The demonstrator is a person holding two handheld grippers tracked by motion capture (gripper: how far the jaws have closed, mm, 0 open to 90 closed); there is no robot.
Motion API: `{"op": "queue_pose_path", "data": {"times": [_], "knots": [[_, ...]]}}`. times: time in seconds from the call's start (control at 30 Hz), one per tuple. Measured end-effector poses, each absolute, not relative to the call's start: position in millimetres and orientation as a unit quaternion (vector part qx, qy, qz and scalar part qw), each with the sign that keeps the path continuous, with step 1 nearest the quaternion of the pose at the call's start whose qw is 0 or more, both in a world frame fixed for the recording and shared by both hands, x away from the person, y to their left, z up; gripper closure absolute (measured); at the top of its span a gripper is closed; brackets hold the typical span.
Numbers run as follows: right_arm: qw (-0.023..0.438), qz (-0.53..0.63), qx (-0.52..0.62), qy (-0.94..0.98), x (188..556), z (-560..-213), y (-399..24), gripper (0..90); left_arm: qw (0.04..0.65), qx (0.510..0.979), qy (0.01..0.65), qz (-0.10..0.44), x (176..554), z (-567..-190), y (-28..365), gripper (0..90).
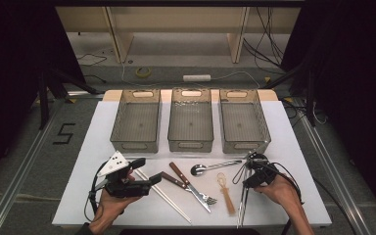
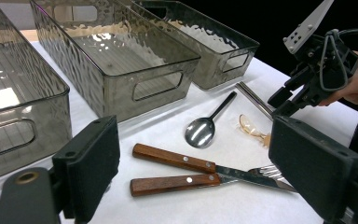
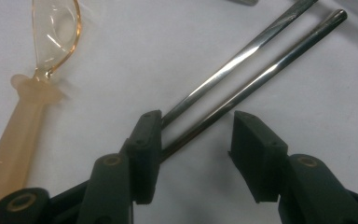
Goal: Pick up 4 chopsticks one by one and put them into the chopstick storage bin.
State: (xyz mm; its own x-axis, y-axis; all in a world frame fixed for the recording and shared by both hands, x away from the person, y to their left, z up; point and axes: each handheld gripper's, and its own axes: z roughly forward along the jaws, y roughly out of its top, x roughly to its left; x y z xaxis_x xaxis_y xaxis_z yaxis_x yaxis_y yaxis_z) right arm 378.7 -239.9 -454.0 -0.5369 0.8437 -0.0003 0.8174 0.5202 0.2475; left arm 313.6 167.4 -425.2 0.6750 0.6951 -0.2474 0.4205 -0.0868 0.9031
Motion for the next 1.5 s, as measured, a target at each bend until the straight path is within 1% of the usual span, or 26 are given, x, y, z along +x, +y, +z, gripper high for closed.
{"op": "queue_pose_path", "data": {"times": [0.47,0.6,0.77,0.87,0.93,1.03,1.07,1.23,1.5], "knots": [[0.044,0.09,0.476,0.874,377.5,-453.5,-239.7,58.0,0.557,0.726,0.384,0.124,313.5,-425.1,167.6,15.7],[0.048,0.082,0.471,0.877,376.4,-454.5,-240.0,60.9,0.557,0.726,0.383,0.123,313.4,-425.0,167.7,15.8],[0.051,0.076,0.466,0.88,376.3,-454.3,-238.0,61.6,0.557,0.727,0.383,0.124,313.4,-424.9,167.8,15.7],[0.054,0.075,0.463,0.881,376.4,-453.7,-238.8,69.0,0.557,0.727,0.383,0.124,313.3,-424.8,167.9,15.7],[0.054,0.075,0.462,0.882,376.5,-453.6,-239.8,72.0,0.557,0.727,0.382,0.124,313.3,-424.8,168.0,15.7],[0.054,0.073,0.461,0.882,376.4,-453.5,-239.8,73.1,0.557,0.727,0.383,0.123,313.4,-424.9,168.0,15.7],[0.054,0.073,0.46,0.883,376.4,-453.4,-239.8,75.3,0.557,0.727,0.383,0.123,313.3,-424.9,167.9,15.7],[0.053,0.075,0.464,0.881,376.8,-453.4,-240.6,76.1,0.557,0.727,0.382,0.123,313.3,-424.9,167.8,15.8],[0.051,0.074,0.476,0.875,378.6,-452.9,-244.3,80.2,0.557,0.727,0.382,0.123,313.2,-424.8,167.6,15.7]]}}
